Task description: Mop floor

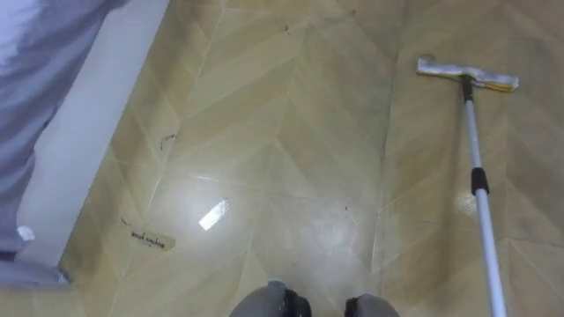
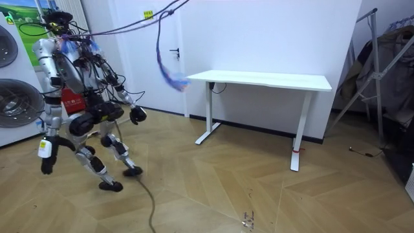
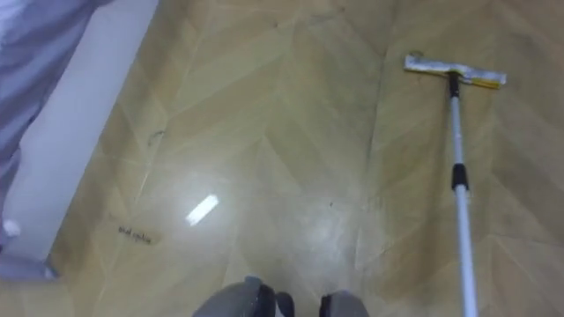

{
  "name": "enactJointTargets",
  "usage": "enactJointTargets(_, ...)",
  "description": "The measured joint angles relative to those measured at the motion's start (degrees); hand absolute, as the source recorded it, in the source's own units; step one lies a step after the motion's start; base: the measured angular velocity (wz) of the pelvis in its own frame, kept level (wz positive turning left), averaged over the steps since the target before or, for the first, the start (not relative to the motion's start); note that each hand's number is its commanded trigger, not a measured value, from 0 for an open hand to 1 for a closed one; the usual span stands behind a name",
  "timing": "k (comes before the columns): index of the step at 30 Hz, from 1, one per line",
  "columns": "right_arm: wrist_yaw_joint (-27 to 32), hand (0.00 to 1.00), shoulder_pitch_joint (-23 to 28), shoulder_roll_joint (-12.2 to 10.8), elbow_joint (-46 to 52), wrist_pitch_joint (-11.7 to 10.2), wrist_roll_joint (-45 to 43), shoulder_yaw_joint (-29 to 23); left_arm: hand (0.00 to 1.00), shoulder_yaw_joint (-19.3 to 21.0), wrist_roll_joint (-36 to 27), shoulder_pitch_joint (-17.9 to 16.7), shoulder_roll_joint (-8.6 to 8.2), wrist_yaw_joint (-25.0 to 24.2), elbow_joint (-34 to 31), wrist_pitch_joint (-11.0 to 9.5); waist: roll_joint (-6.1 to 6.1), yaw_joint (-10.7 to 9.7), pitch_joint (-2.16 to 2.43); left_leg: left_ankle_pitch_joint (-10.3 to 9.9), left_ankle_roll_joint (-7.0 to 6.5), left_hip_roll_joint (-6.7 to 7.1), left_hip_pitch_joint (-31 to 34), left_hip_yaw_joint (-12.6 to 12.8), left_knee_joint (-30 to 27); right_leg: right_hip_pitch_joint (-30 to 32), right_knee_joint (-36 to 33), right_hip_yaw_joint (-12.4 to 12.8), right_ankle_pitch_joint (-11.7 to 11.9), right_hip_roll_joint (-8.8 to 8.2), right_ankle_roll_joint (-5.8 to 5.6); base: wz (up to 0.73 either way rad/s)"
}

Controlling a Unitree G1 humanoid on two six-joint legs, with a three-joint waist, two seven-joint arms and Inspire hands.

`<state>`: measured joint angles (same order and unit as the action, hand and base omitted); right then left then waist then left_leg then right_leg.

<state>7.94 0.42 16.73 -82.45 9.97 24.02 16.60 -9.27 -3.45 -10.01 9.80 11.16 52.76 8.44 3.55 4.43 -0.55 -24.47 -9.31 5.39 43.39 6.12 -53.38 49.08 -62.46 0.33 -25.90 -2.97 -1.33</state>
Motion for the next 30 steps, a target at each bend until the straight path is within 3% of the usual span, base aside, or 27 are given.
enactJointTargets(1, 0.34, 1.00, 0.33, -0.90, 0.01, -0.08, 0.01, -0.01, 0.00, -0.14, 0.25, -0.01, -0.17, 0.02, 0.02, 0.02, 0.15, -0.75, -0.05, -0.98, 0.45, 0.14, -0.62, -0.71, -0.15, 0.98, 6.14, -0.01, 1.81, 0.16, 0.81, 0.29)
enactJointTargets(2, 0.59, 1.00, 1.01, -1.51, 0.19, -0.07, -0.05, -0.38, 0.00, -0.17, 0.26, -0.37, -0.35, 0.05, 0.13, 0.40, 0.09, -0.90, -0.13, -2.19, 1.11, 0.16, -1.25, -1.30, -0.92, 0.94, 7.22, -0.57, 5.62, 0.18, 1.00, 0.19)
enactJointTargets(3, 0.65, 1.00, 0.96, -1.57, 0.30, -0.04, -0.70, -0.88, 0.00, -0.17, 0.28, -0.91, -0.55, -0.10, 0.12, 0.87, 0.53, -0.54, -0.02, -3.35, 2.09, -0.40, -1.68, -2.10, -1.71, -0.16, 7.23, -2.24, 5.47, 0.30, 2.58, 0.00)
enactJointTargets(6, 0.64, 1.00, 0.06, -1.26, 0.66, 0.20, -1.75, -2.39, 0.00, 0.04, -0.45, -0.95, -0.46, 0.05, 0.77, 2.15, 0.27, 0.23, -0.26, -4.91, 3.40, -1.11, -2.95, -3.06, -2.78, -1.61, 6.18, -3.12, 3.89, 0.98, 3.97, 0.03)
enactJointTargets(9, 0.60, 1.00, -5.32, 0.61, 0.15, 2.20, -1.75, -2.76, 0.00, -0.01, -2.96, -0.96, -0.30, 0.06, 0.65, 2.48, -0.09, 0.83, -0.54, -6.88, 5.08, -2.05, -3.15, -3.27, -6.57, -2.21, 2.83, -3.80, 0.26, 1.22, 5.40, 0.12)
enactJointTargets(11, 0.10, 1.00, -11.18, 2.90, 0.41, 2.55, -1.82, -2.74, 0.00, -0.02, -4.15, -1.20, -0.07, 0.10, 0.10, 2.43, -1.03, 2.32, -1.15, -6.69, 5.87, -2.97, -1.95, -2.86, -11.40, -2.30, 0.32, -3.37, -1.73, 2.05, 6.16, -0.13)
enactJointTargets(12, 0.00, 1.00, -13.98, 3.76, 1.42, 2.56, -1.81, -2.73, 0.00, 0.00, -5.04, -1.73, 0.35, 0.50, -0.74, 2.34, -1.40, 3.57, -1.24, -5.47, 7.86, -3.94, -0.78, -2.61, -14.85, -2.50, -0.50, -2.59, -2.47, 3.27, 6.37, -0.22)
enactJointTargets(14, -0.73, 1.00, -18.07, 4.41, 3.15, 2.27, -0.90, -2.66, 0.00, -0.01, -6.00, -3.05, 1.01, 1.05, -1.64, 1.95, -2.62, 4.43, -1.30, -3.92, 8.77, -4.41, 1.75, -2.03, -16.97, -2.92, -0.64, -1.64, -2.98, 4.05, 6.70, -0.14)
enactJointTargets(15, -1.21, 1.00, -19.66, 4.39, 4.01, 2.04, 0.44, -2.61, 0.00, -0.06, -5.85, -3.24, 1.65, 1.07, -1.84, 1.84, -4.07, 5.28, -1.41, -3.76, 8.69, -4.24, 4.51, -1.57, -13.36, -3.31, -0.14, -0.90, -3.12, 4.24, 6.73, -0.10)
enactJointTargets(16, -1.56, 1.00, -20.45, 4.23, 4.36, 1.97, 0.81, -2.79, 0.00, 0.00, -5.78, -3.42, 1.82, 1.04, -1.89, 1.85, -4.60, 5.81, -1.61, -3.55, 8.78, -3.91, 5.63, -1.58, -10.94, -3.92, 0.27, -0.73, -3.26, 4.25, 6.70, -0.06)
enactJointTargets(17, -2.20, 1.00, -21.36, 3.79, 4.58, 1.87, 0.96, -2.85, 0.00, 0.02, -5.49, -4.00, 1.86, 0.75, -2.01, 1.91, -4.94, 6.21, -1.67, -1.97, 9.11, -3.65, 7.07, -1.64, -5.35, -6.07, 1.33, -0.82, -3.85, 4.28, 6.45, -0.04)
enactJointTargets(18, -2.49, 1.00, -21.47, 3.66, 4.57, 1.90, 1.10, -2.88, 0.00, -0.05, -5.45, -4.55, 1.85, 0.39, -2.09, 1.91, -4.88, 6.42, -1.65, -0.20, 8.74, -3.61, 7.32, -1.51, -3.00, -7.53, 1.83, -0.89, -4.28, 4.32, 6.37, 0.00)
enactJointTargets(20, -3.94, 1.00, -17.73, 3.73, 4.39, 1.87, 2.62, -2.21, 0.00, -0.15, -5.39, -6.17, 1.83, -0.83, -1.95, 2.06, -4.58, 6.44, -1.24, 5.35, 7.46, -3.54, 5.14, -1.54, 0.75, -13.97, 4.14, -1.54, -6.99, 3.64, 5.48, 0.12)
enactJointTargets(21, -4.13, 1.00, -16.29, 3.82, 4.40, 1.74, 2.83, -1.97, 0.00, -0.15, -5.34, -5.97, 1.82, -1.01, -1.83, 2.16, -4.13, 6.14, -0.77, 5.91, 6.67, -3.50, 4.34, -1.27, 0.95, -15.15, 4.67, -2.15, -7.45, 3.02, 5.16, 0.35)
enactJointTargets(22, -4.36, 1.00, -13.46, 3.92, 4.19, 1.69, 3.45, -1.47, 0.00, -0.14, -4.75, -4.90, 1.86, -1.44, -1.73, 2.20, -4.39, 5.77, -0.52, 6.12, 4.92, -3.58, 2.92, 0.06, 1.10, -16.75, 5.05, -2.40, -8.28, 2.17, 4.47, 0.38)
enactJointTargets(23, -4.31, 1.00, -10.96, 4.43, 3.35, 1.24, 3.37, -0.81, 0.00, -0.13, -4.48, -3.55, 1.27, -1.64, -1.23, 2.14, -3.89, 5.63, -0.48, 5.75, 2.70, -3.49, 2.17, 0.82, 0.27, -17.29, 3.88, -1.86, -8.48, 1.89, 4.16, 0.32)
enactJointTargets(24, -4.06, 1.00, -9.76, 4.66, 2.77, 1.13, 3.05, -0.29, 0.00, -0.11, -4.16, -2.48, 0.87, -1.65, -0.86, 2.02, -3.52, 5.64, -0.47, 4.98, 1.87, -3.33, 1.94, 1.04, -0.47, -16.88, 1.72, -1.76, -7.92, 1.57, 3.20, 0.26)
enactJointTargets(25, -3.55, 1.00, -7.31, 5.03, 1.55, 1.06, 2.65, -0.11, 0.00, -0.10, -3.04, -0.87, 0.15, -1.63, -0.90, 1.78, -2.69, 4.90, -0.47, 3.52, 0.92, -2.41, 1.49, 1.07, -1.52, -15.15, -3.19, -1.87, -5.59, 0.45, 1.21, 0.27)
enactJointTargets(27, -1.71, 1.00, -2.72, 4.15, 0.20, 1.00, 1.83, 0.17, 0.00, 0.09, -2.50, 1.14, -0.29, -1.49, -1.66, 0.54, -1.39, 3.31, 0.09, 1.58, -0.13, -0.84, 0.96, 0.85, -1.76, -11.07, -10.16, -0.51, -0.73, -0.16, -0.41, 0.20)
enactJointTargets(28, -1.19, 1.00, -1.88, 3.59, 0.04, 1.00, 1.46, 0.17, 0.00, 0.15, -2.38, 1.80, -0.32, -1.22, -1.45, 0.40, -1.16, 3.01, 0.20, 1.41, -0.29, -0.64, 0.93, 0.85, -1.52, -10.00, -10.24, -0.31, -0.54, -0.22, -0.47, 0.00)
enactJointTargets(30, 0.32, 1.00, -0.12, 1.56, -0.05, 0.49, 1.04, 0.16, 0.00, 0.18, -1.95, 2.80, -0.44, 0.07, -1.23, -0.35, -0.29, 1.94, -0.01, 1.29, -0.39, -0.57, 0.82, 0.82, -1.10, -6.59, -6.63, -0.45, -0.63, -0.65, -0.43, -0.14)
